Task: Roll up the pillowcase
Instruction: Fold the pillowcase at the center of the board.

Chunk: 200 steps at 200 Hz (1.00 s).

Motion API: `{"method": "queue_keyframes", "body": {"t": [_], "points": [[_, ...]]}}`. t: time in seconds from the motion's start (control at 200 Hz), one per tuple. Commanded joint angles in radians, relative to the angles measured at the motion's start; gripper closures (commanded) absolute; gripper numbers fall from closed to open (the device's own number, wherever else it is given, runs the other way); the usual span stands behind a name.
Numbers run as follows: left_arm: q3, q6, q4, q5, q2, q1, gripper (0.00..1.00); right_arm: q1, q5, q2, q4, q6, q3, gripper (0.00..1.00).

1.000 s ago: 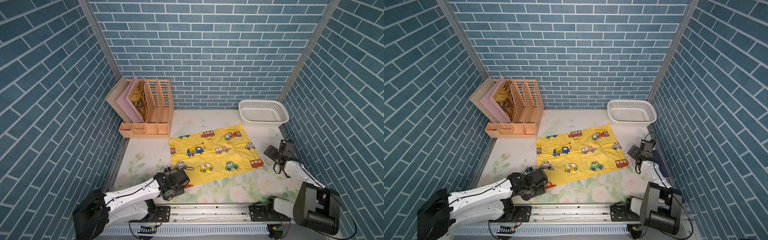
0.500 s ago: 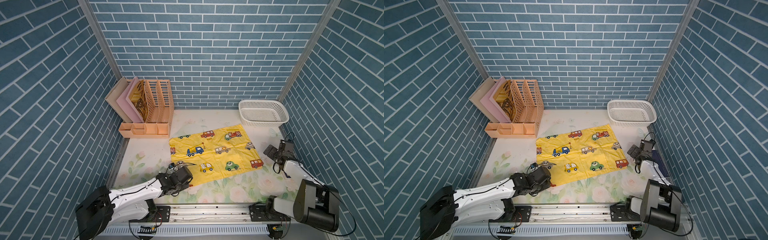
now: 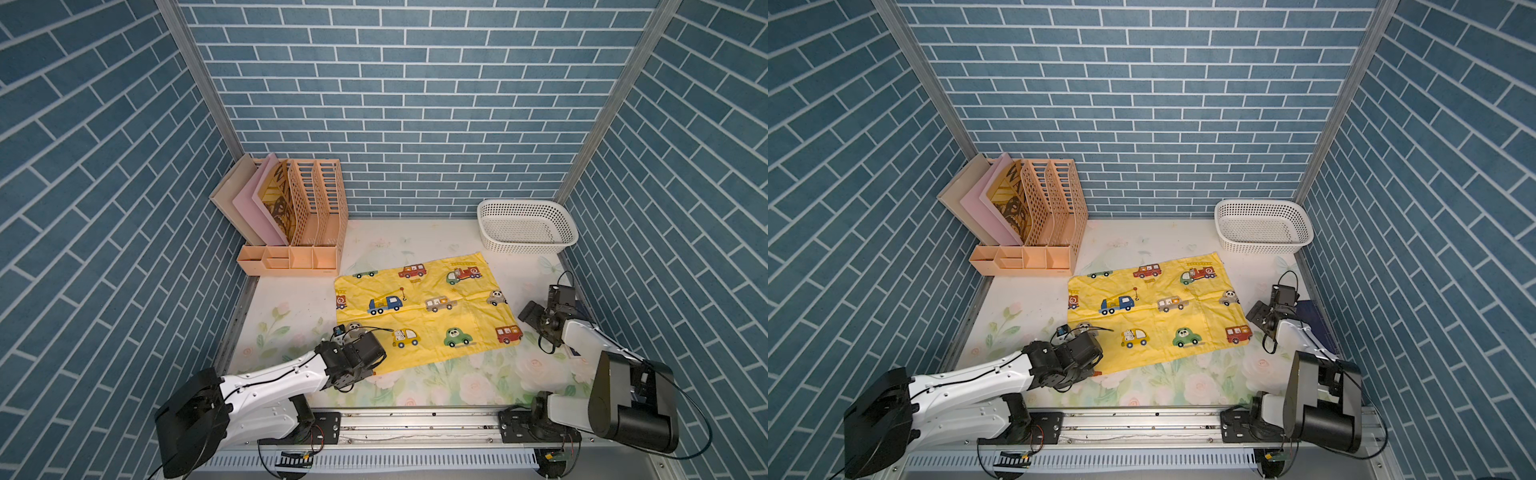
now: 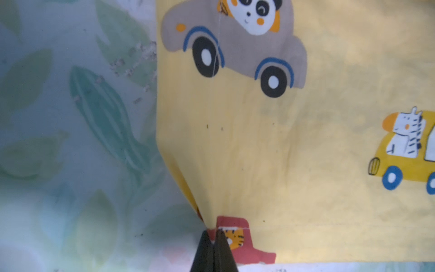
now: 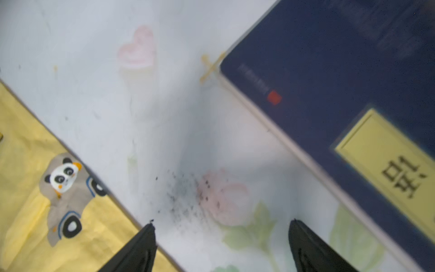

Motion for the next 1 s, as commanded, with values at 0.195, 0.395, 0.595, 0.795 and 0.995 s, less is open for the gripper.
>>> {"method": "queue_keyframes", "body": {"t": [0.195,0.395,0.595,0.795,0.995], "points": [[-0.007,0.043,-0.037,-0.053,-0.034,0.05,0.98,0.106,-0.073,-0.019,-0.132,0.076,-0.036,0.14],[-0.064,0.039,0.014,-0.032,-0.085,0.079,0.97,0.117,-0.106,-0.104,-0.192,0.093,-0.126,0.19],[-0.046,0.061,0.015,-0.065,-0.078,0.088,0.97,0.121,-0.267,-0.101,-0.14,0.12,-0.183,0.34],[-0.06,0.067,0.06,-0.066,-0.105,0.088,0.99,0.201,-0.299,-0.185,-0.207,0.135,-0.206,0.28],[-0.054,0.085,0.074,-0.079,-0.101,0.088,0.99,0.241,-0.212,-0.253,-0.281,0.149,-0.225,0.26]]}}
